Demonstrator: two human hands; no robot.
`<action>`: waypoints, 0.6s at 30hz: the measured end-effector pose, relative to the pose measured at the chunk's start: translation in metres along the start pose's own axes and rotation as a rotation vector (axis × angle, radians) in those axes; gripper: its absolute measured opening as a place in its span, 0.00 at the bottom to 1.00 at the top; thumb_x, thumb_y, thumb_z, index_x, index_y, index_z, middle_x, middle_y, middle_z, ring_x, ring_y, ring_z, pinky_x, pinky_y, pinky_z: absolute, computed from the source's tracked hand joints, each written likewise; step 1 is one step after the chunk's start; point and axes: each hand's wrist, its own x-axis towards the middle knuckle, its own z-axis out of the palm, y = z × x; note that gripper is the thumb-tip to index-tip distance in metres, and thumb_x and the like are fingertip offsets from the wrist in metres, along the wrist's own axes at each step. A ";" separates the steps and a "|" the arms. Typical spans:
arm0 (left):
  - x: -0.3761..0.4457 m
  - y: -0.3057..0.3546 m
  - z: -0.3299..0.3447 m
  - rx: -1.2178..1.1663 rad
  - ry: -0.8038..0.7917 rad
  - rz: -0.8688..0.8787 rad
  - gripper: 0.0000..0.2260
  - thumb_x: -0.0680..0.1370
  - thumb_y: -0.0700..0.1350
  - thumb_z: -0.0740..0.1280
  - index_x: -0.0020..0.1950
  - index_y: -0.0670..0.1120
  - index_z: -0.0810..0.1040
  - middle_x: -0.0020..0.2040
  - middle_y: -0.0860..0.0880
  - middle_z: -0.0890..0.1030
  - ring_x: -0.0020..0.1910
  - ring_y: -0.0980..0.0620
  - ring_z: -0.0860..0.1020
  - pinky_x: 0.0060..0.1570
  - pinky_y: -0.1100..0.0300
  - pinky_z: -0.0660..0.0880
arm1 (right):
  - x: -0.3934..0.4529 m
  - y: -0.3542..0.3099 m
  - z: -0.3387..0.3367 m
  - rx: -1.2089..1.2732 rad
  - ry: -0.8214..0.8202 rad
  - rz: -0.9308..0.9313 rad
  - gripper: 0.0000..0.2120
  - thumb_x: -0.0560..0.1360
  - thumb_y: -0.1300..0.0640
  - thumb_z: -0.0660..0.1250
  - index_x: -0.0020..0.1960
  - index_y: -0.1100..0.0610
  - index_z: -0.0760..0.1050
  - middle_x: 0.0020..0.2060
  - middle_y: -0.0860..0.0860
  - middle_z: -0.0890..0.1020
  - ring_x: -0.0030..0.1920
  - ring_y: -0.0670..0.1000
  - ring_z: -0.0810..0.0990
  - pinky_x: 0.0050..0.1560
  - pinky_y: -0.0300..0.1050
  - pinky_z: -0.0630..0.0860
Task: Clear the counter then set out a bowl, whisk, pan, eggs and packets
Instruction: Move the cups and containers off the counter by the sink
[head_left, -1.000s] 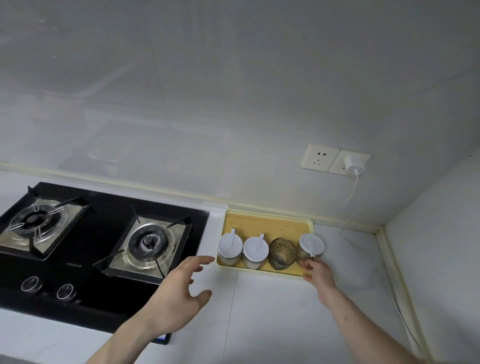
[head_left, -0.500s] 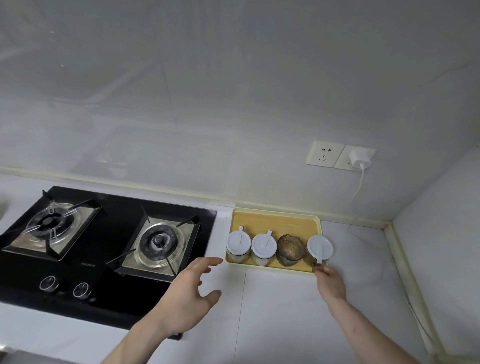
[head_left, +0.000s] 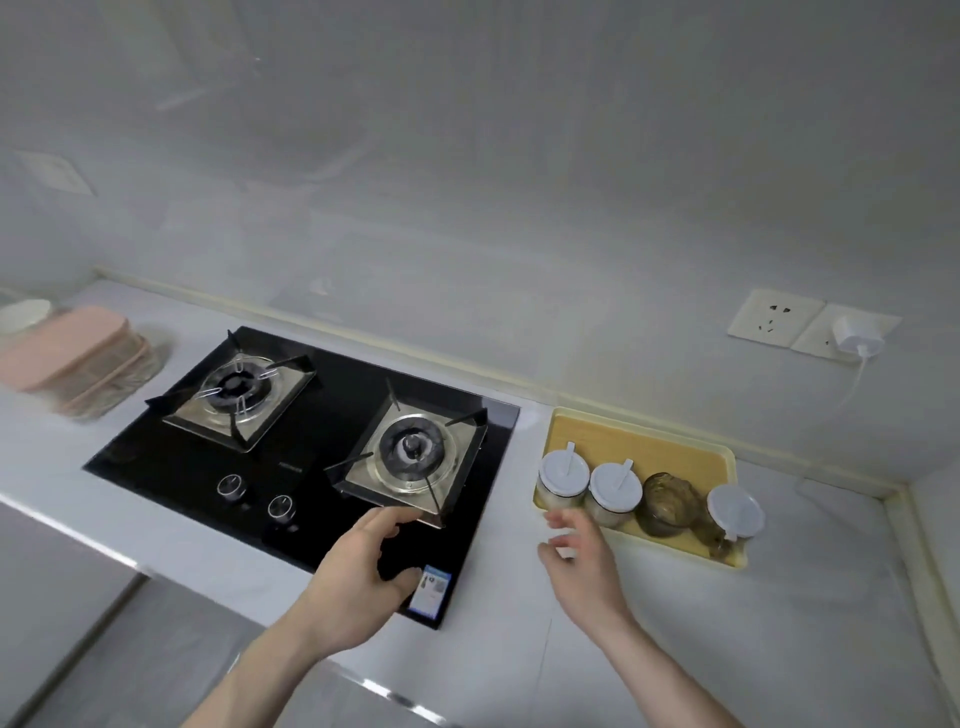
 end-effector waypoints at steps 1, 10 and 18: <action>-0.007 -0.009 -0.009 0.007 0.031 -0.015 0.25 0.73 0.47 0.73 0.68 0.62 0.71 0.62 0.68 0.72 0.63 0.64 0.73 0.57 0.68 0.72 | -0.003 -0.012 0.016 -0.055 -0.123 -0.030 0.16 0.76 0.61 0.68 0.56 0.42 0.74 0.58 0.38 0.77 0.54 0.42 0.79 0.48 0.36 0.76; -0.111 -0.091 -0.105 -0.047 0.284 -0.205 0.24 0.75 0.49 0.72 0.69 0.63 0.70 0.66 0.66 0.71 0.58 0.69 0.75 0.60 0.66 0.71 | -0.057 -0.122 0.168 -0.230 -0.603 -0.274 0.17 0.76 0.51 0.66 0.63 0.38 0.71 0.59 0.32 0.71 0.60 0.39 0.76 0.56 0.38 0.77; -0.225 -0.170 -0.184 -0.040 0.523 -0.318 0.24 0.73 0.49 0.72 0.67 0.62 0.72 0.63 0.68 0.72 0.64 0.67 0.72 0.62 0.66 0.70 | -0.124 -0.184 0.284 -0.217 -0.765 -0.377 0.17 0.77 0.53 0.67 0.62 0.36 0.72 0.60 0.35 0.72 0.62 0.39 0.75 0.50 0.32 0.74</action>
